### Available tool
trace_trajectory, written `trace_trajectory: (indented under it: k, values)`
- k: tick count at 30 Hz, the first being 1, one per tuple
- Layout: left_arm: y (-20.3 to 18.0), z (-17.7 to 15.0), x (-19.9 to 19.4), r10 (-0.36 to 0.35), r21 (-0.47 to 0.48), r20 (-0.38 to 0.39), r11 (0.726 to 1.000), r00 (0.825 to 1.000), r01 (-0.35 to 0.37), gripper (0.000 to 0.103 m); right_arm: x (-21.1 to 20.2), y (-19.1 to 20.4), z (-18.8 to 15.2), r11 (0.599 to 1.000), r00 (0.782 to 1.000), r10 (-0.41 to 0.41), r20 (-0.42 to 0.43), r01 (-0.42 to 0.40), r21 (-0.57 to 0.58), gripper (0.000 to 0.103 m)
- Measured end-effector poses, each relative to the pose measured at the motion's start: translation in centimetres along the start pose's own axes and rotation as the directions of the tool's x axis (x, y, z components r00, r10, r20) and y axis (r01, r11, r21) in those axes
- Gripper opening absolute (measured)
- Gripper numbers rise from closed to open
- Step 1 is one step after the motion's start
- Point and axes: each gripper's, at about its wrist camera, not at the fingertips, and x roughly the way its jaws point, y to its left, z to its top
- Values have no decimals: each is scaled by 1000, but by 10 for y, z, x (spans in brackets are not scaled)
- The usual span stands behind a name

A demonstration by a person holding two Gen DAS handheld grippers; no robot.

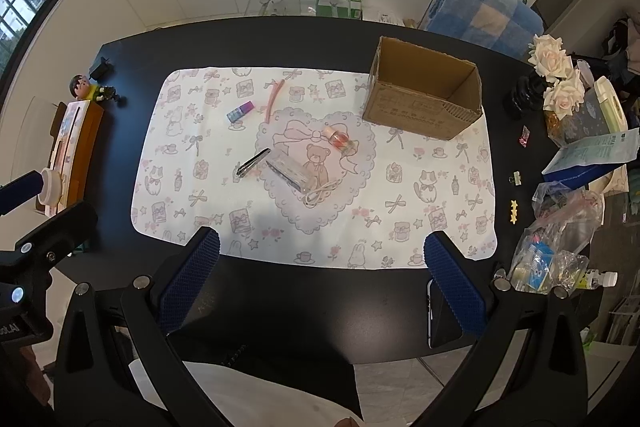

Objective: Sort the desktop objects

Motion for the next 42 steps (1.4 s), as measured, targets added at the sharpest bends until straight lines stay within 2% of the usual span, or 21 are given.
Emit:
trace_trajectory:
  k: [7,10,19,42]
  values:
    - [0,-10,-1,-1,-10,3,1000,1000,1,103,-1,5,0,1000,1000,13,-6,-13,0,103]
    - [9,3,1,-16,-22,-26,1000,1000,16,103,-1,7,1,1000,1000,18,-8,-18,0,103]
    - [4,4,-3,20,-8,-15,1000,1000,-20,103,0,2,5,1000,1000,29,-9,-29,7,103]
    - [1,4,-4,33,-11,-15,999,999,-33,103,-3,4,6,1000,999,29,16,-29,-1,103]
